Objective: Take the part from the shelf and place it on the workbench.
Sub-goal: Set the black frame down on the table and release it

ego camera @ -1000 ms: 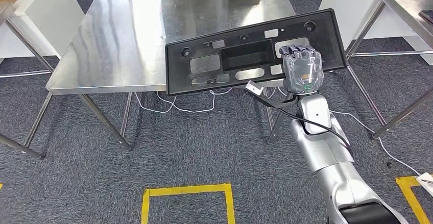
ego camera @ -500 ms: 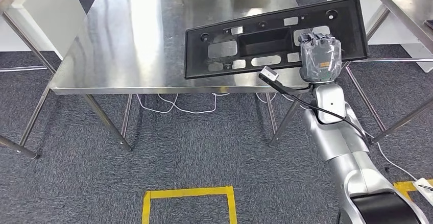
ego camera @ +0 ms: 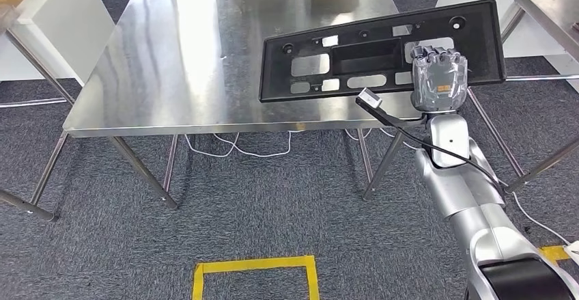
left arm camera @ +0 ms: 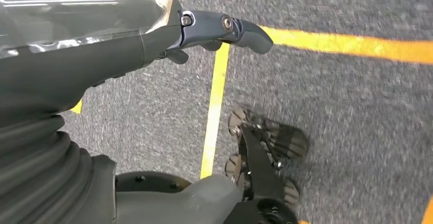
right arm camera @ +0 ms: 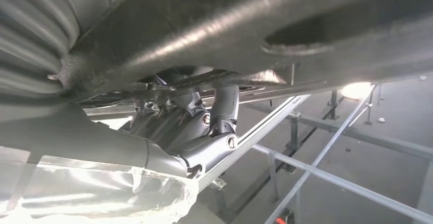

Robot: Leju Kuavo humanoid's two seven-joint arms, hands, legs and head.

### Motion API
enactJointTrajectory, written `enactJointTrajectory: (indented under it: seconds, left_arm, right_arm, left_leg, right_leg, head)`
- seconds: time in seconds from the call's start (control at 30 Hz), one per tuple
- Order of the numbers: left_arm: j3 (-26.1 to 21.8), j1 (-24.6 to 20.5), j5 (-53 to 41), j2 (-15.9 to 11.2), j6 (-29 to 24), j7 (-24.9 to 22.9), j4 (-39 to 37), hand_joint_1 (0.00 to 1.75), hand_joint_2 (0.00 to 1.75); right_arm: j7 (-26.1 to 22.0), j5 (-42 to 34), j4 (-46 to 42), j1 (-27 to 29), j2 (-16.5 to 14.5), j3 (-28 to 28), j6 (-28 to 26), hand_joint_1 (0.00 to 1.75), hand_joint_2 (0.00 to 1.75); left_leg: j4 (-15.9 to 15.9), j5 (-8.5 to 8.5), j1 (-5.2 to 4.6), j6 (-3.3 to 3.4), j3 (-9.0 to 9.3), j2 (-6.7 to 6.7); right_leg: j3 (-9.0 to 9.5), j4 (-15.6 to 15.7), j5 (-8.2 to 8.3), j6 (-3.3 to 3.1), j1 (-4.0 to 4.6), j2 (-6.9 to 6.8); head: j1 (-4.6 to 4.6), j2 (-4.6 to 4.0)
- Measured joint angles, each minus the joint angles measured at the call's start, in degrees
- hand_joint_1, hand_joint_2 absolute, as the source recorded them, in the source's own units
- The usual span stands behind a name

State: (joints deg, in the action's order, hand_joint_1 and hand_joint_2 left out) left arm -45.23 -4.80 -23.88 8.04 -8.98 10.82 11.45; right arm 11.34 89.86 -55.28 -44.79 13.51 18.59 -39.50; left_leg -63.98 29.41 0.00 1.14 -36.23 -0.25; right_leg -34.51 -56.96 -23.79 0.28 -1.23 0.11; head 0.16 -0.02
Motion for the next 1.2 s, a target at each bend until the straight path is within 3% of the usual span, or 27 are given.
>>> enactJointTrajectory:
  seconds: [0.07,0.1,0.13,0.17,0.23,0.3,0.4,0.47,0.57,0.6,0.63,0.67,0.73,0.8,0.83,0.97,1.03,1.1,1.13,1.17,1.2]
  left_arm:
    - [0.0,0.0,-0.1,0.0,0.0,0.0,0.0,0.0,1.75]
    - [-0.1,0.0,-0.2,0.0,0.0,0.0,0.0,0.0,1.75]
    - [-0.1,0.0,-0.2,0.0,0.0,0.0,0.0,0.0,1.75]
    - [-0.1,0.0,-0.2,-0.1,0.0,0.0,0.0,0.0,1.75]
    - [-0.4,0.0,-0.2,-0.2,0.0,0.0,0.0,0.0,1.75]
    - [-0.6,0.0,-0.2,-0.2,0.0,0.0,0.0,0.0,1.75]
    - [-0.8,0.0,-0.2,-0.2,0.0,0.0,0.0,0.0,1.75]
    - [-0.9,-0.1,-0.2,-0.2,-0.1,0.1,0.0,0.0,1.75]
    - [-1.0,-0.1,-0.2,-0.3,-0.1,0.1,0.0,0.0,1.75]
    - [-1.0,-0.1,-0.2,-0.3,-0.1,0.1,0.0,0.0,1.75]
    - [-1.0,-0.1,-0.2,-0.3,-0.1,0.1,0.0,0.0,1.75]
    - [-1.0,-0.1,-0.2,-0.3,-0.1,0.1,0.0,0.0,1.75]
    - [-1.0,-0.1,-0.3,-0.3,0.0,0.1,0.0,0.0,1.75]
    - [-1.0,-0.1,-0.4,-0.3,0.0,0.1,0.0,0.0,1.75]
    - [-1.1,-0.1,-0.5,-0.3,0.0,0.1,0.0,0.0,1.75]
    - [-1.1,-0.1,-1.1,-0.4,0.0,0.1,0.1,0.0,1.75]
    - [-1.1,-0.1,-1.2,-0.5,0.1,0.1,0.1,0.0,1.75]
    - [-1.2,-0.1,-1.2,-0.5,0.3,0.1,0.1,0.0,1.75]
    - [-1.3,-0.1,-1.2,-0.5,0.3,0.1,0.1,0.0,1.75]
    - [-1.3,-0.1,-1.2,-0.5,0.3,0.1,0.1,0.0,1.75]
    - [-1.4,-0.1,-1.2,-0.5,0.4,0.1,0.1,0.0,1.75]
  right_arm:
    - [0.0,0.0,0.0,0.1,0.1,0.1,0.0,1.75,1.75]
    - [0.0,0.0,0.0,0.2,0.1,0.2,0.0,1.75,1.75]
    - [0.0,0.0,0.0,0.3,0.1,0.3,0.0,1.75,1.75]
    - [0.0,0.0,0.0,0.4,0.1,0.4,0.0,1.75,1.75]
    - [0.0,0.0,0.0,0.5,0.1,0.6,0.0,1.75,1.75]
    - [-0.2,0.0,0.0,0.4,0.3,0.6,0.0,1.75,1.75]
    - [-1.0,0.0,0.0,0.1,0.4,0.5,0.0,1.75,1.75]
    - [-1.3,0.0,0.0,0.1,0.5,0.2,0.0,1.75,1.75]
    - [-1.1,0.0,0.1,0.2,0.9,-0.4,0.0,1.75,1.75]
    - [-1.0,0.0,0.2,0.4,1.0,-0.5,0.0,1.75,1.75]
    - [-0.9,0.0,0.3,0.5,1.1,-0.6,0.0,1.75,1.75]
    - [-0.8,0.0,0.4,0.7,1.2,-0.8,0.0,1.75,1.75]
    - [-0.7,0.0,0.4,0.8,1.4,-1.1,0.0,1.75,1.75]
    - [-0.7,0.0,0.4,0.8,1.5,-1.6,0.0,1.75,1.75]
    - [-0.6,0.0,0.4,0.9,1.5,-1.8,0.0,1.75,1.75]
    - [-0.2,0.0,0.4,1.2,1.4,-2.0,-0.1,1.75,1.75]
    - [-0.9,0.0,0.4,1.2,1.0,-2.2,-0.1,1.75,1.75]
    - [-2.0,0.0,0.5,1.3,0.3,-2.4,-0.1,1.75,1.75]
    - [-2.4,0.0,0.5,1.4,0.0,-2.5,-0.1,1.75,1.75]
    - [-2.6,0.0,0.5,1.6,-0.3,-2.6,-0.1,1.75,1.75]
    - [-2.8,0.0,0.6,1.7,-0.5,-2.6,-0.1,1.75,1.75]
  left_leg:
    - [-7.8,3.16,0.42,-0.58,-4.24,0.03]
    - [-10.4,3.65,0.61,-0.79,-5.96,0.05]
    - [-10.9,2.93,0.82,-0.97,-6.7,0.07]
    - [-8.9,1.06,1.01,-1.07,-6.13,0.09]
    - [-0.6,-3.46,1.29,-1.07,-2.52,0.08]
    - [4.8,-5.31,1.19,-0.77,0.08,-0.01]
    - [5.7,-5.1,0.76,0.36,0.61,-0.07]
    - [6.2,-5.24,0.75,1.36,1.11,-0.04]
    - [6.3,-5.01,0.68,2.24,1.51,-0.04]
    - [6.3,-4.87,0.61,2.34,1.64,-0.07]
    - [6.3,-4.71,0.55,2.36,1.79,-0.11]
    - [6.3,-4.53,0.49,2.31,2.0,-0.15]
    - [6.2,-4.07,0.4,1.99,2.52,-0.23]
    - [6.1,-3.52,0.09,1.47,2.87,-0.27]
    - [6.1,-3.28,-0.06,1.19,2.94,-0.27]
    - [4.5,-1.81,0.21,-0.02,2.54,-0.07]
    - [-1.7,0.99,0.47,-0.7,-0.47,0.0]
    - [-9.2,3.47,0.7,-1.16,-4.89,0.04]
    - [-10.6,3.24,0.77,-1.26,-6.17,0.05]
    - [-9.6,1.74,0.84,-1.27,-6.25,0.07]
    - [-6.5,-0.65,0.92,-1.23,-5.23,0.08]
  right_leg:
    - [0.24,0.0,-0.23,-0.43,0.01,0.01]
    - [0.35,0.0,-0.34,-0.47,0.0,0.04]
    - [0.52,0.0,-0.48,-0.44,-0.04,0.1]
    - [0.77,0.0,-0.66,-0.32,-0.1,0.19]
    - [1.38,-0.1,-1.14,0.19,-0.14,0.35]
    - [1.67,-0.1,-1.57,0.85,0.15,0.43]
    - [1.61,-0.1,-1.92,1.87,0.44,0.41]
    - [0.55,-2.3,-3.02,2.1,0.45,0.3]
    - [-5.3,-13.2,-6.93,1.52,0.36,0.24]
    - [-7.21,-16.2,-7.6,1.63,0.35,0.24]
    - [-8.05,-17.0,-7.32,1.95,0.36,0.24]
    - [-7.72,-15.5,-6.14,2.4,0.35,0.23]
    - [-4.31,-7.5,-2.42,3.1,0.36,0.09]
    - [-1.31,-1.3,-0.01,2.85,0.65,-0.03]
    - [-0.75,-0.2,0.3,2.43,0.78,-0.05]
    - [-0.16,0.0,-0.05,0.73,0.15,0.12]
    - [0.4,0.0,-0.44,-0.04,-0.01,0.11]
    - [0.88,0.0,-0.87,-0.5,0.09,0.13]
    - [1.14,0.0,-1.09,-0.57,0.11,0.19]
    - [1.5,0.0,-1.36,-0.52,0.09,0.26]
    - [1.95,0.0,-1.68,-0.37,0.07,0.33]
  head:
    - [-0.08,0.0]
    - [-0.09,0.0]
    - [-0.12,0.0]
    - [-0.12,0.0]
    - [-0.12,0.0]
    - [-0.04,0.0]
    - [0.1,0.0]
    - [0.13,0.0]
    - [0.27,0.0]
    - [0.28,0.0]
    - [0.29,0.0]
    - [0.29,0.0]
    - [0.32,0.0]
    - [0.26,0.0]
    - [0.23,0.0]
    - [0.04,0.01]
    - [-0.19,0.01]
    - [-0.27,0.0]
    - [-0.31,0.0]
    - [-0.31,0.0]
    - [-0.32,0.0]
